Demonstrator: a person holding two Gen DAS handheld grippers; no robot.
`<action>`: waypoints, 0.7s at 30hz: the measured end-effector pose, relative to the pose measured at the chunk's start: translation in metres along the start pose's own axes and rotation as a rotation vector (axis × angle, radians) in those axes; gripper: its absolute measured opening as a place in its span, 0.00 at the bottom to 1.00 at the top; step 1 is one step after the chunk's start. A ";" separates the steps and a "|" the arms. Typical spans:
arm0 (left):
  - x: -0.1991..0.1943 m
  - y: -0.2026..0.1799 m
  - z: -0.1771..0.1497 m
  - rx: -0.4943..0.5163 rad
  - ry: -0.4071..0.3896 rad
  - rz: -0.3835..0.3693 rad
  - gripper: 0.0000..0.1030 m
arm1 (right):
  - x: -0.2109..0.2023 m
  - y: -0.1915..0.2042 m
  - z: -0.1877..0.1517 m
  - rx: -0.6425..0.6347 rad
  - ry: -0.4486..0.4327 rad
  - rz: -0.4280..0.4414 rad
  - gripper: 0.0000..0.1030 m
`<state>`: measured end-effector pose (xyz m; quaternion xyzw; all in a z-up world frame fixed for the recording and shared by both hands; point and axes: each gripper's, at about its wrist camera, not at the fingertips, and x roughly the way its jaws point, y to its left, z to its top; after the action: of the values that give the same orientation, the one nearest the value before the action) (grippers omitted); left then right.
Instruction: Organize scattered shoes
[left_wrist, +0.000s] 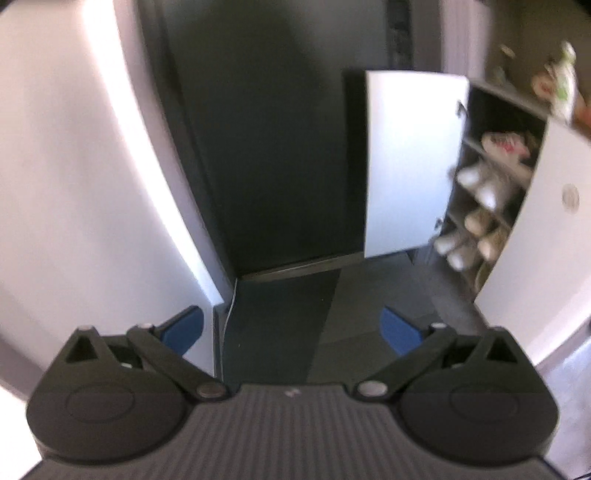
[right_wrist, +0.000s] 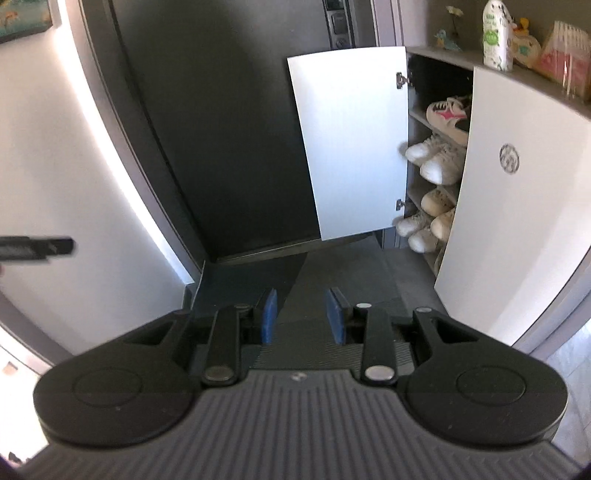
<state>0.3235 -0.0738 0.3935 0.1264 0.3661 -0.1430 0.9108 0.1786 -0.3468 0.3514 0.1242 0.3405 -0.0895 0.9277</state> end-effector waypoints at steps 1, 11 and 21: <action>0.013 0.002 -0.010 0.000 0.011 -0.014 1.00 | 0.012 0.007 -0.012 0.006 0.001 0.004 0.33; 0.178 -0.022 -0.178 -0.056 0.007 -0.001 1.00 | 0.171 -0.003 -0.153 -0.021 0.002 0.047 0.34; 0.254 -0.027 -0.311 -0.247 -0.042 -0.012 1.00 | 0.269 -0.016 -0.284 -0.042 -0.041 0.091 0.34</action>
<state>0.2936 -0.0372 -0.0063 0.0080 0.3627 -0.1050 0.9259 0.2042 -0.3009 -0.0370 0.1180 0.3173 -0.0426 0.9400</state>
